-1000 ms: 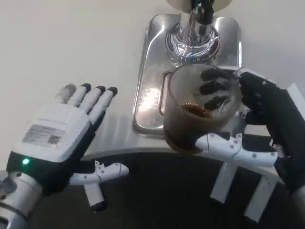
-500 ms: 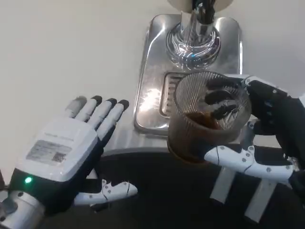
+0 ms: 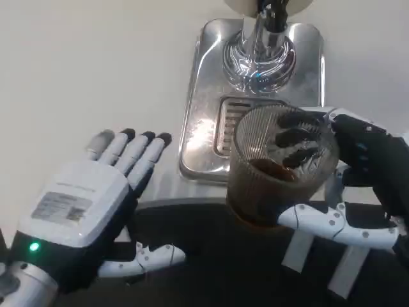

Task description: Grasp the cup under the faucet to collect the drink, then remove the cup.

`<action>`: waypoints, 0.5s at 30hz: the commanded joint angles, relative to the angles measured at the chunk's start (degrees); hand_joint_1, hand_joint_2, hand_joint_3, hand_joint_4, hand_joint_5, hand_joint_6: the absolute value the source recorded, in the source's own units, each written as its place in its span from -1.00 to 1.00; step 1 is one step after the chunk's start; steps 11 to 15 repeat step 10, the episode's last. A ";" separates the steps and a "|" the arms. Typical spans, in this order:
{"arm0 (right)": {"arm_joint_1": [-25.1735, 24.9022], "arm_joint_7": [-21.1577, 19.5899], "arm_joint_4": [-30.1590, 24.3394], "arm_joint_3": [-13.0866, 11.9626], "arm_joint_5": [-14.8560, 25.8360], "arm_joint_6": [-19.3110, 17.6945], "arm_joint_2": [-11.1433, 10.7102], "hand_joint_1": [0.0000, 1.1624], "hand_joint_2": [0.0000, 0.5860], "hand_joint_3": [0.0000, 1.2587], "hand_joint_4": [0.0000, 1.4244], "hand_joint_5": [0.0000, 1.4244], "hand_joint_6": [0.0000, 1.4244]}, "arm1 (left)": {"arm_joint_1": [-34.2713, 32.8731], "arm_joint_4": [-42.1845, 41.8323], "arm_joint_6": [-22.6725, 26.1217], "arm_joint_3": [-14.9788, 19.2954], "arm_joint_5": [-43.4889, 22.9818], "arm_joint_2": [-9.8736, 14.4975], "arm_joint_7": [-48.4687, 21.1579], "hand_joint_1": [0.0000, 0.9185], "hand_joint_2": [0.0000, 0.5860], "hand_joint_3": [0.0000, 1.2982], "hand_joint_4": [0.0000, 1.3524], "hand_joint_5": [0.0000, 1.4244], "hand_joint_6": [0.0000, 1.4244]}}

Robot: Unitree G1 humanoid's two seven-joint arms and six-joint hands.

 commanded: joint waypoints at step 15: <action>0.58 0.95 -1.55 0.21 0.80 -4.37 -0.94 1.00 0.19 0.28 0.23 0.36 0.75 | 0.54 -0.19 -1.17 0.28 -0.47 -1.23 -0.42 -1.00 -0.66 -1.00 -1.00 -1.00 -1.00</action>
